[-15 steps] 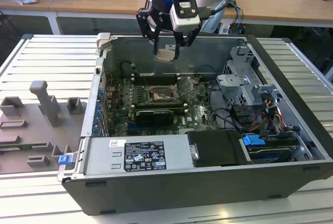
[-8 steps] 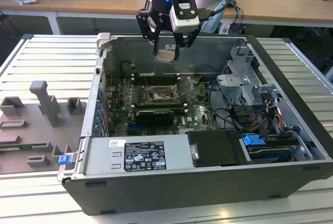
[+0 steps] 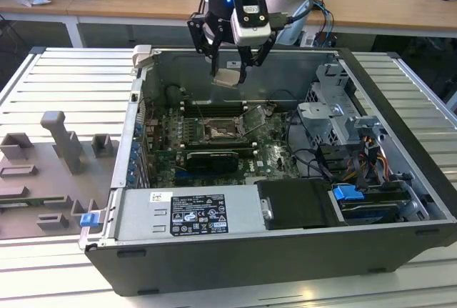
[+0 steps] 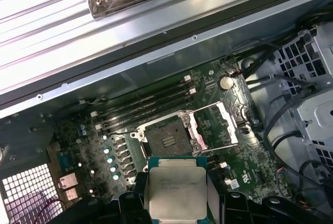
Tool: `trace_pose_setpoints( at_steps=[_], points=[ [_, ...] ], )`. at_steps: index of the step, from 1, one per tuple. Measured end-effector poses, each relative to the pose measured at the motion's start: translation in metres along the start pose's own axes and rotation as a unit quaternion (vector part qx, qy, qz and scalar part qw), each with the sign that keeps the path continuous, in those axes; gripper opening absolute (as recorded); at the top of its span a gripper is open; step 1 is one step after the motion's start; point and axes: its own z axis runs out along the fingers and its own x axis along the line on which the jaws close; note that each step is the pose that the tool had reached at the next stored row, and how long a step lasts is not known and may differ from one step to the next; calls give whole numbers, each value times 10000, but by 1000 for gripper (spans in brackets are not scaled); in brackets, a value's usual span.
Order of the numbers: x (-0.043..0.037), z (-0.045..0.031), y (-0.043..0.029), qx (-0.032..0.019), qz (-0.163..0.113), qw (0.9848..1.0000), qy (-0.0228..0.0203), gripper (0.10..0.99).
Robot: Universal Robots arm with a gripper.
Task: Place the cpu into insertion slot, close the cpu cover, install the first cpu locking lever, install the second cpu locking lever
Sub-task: 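Place the cpu into insertion slot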
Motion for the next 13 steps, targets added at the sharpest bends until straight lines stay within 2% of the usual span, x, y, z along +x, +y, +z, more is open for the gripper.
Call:
trace_pose_setpoints(
  at_steps=[7, 9, 11, 13],
  points=[
    [0, 17, -1, -4, 266, 9996, -22, 533],
    [0, 23, -1, -8, 534, 9986, -45, 533],
    [0, 29, -2, -11, 674, 9977, -56, 533],
    [0, 38, -2, -15, 926, 9957, -77, 533]
  ],
)
